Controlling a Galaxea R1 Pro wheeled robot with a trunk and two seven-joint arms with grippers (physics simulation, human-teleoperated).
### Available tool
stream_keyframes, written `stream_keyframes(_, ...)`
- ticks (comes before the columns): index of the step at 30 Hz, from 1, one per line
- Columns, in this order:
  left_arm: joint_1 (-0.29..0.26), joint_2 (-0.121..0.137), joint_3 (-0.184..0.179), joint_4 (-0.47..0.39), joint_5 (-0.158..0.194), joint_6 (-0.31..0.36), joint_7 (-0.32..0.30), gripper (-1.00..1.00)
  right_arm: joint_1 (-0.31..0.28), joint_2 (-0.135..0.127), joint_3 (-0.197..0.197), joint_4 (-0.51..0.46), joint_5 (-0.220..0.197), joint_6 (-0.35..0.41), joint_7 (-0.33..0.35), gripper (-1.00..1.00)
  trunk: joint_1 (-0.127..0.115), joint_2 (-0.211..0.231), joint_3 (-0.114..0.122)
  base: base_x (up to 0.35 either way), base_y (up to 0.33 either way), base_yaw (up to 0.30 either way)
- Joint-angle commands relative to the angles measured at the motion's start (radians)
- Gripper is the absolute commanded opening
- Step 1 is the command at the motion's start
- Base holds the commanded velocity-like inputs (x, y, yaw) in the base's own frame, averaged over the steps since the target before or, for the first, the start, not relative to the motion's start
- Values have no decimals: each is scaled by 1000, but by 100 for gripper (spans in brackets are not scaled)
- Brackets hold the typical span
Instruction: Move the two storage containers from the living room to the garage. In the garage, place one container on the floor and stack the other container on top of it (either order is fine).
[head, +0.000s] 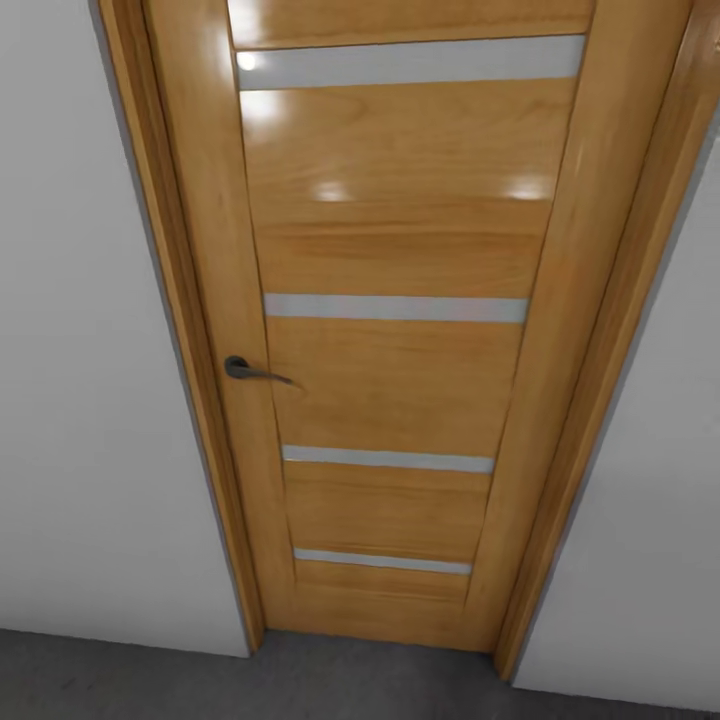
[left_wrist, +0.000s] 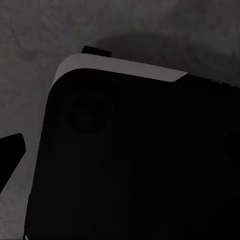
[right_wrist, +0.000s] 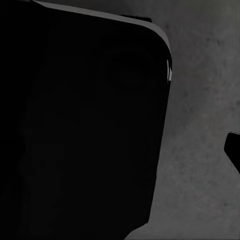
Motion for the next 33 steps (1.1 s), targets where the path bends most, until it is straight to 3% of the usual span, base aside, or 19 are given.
stream_keyframes(1, 0, 0, 0, 0, 5, -3, 0, 100, 0, 0, -1, 1, 10, -3, -1, 100, 0, 0, -1, 0, 0, -198)
stream_keyframes(12, 0, 0, 0, 0, 5, -3, 0, 100, 0, 0, 2, 1, 10, 1, -1, 100, 0, 0, -1, 0, 0, -168)
stream_keyframes(33, 0, 0, 0, 0, 5, -3, 0, 100, 0, 0, 5, 0, 18, 1, 3, 100, 0, 0, -1, 0, 0, -9)
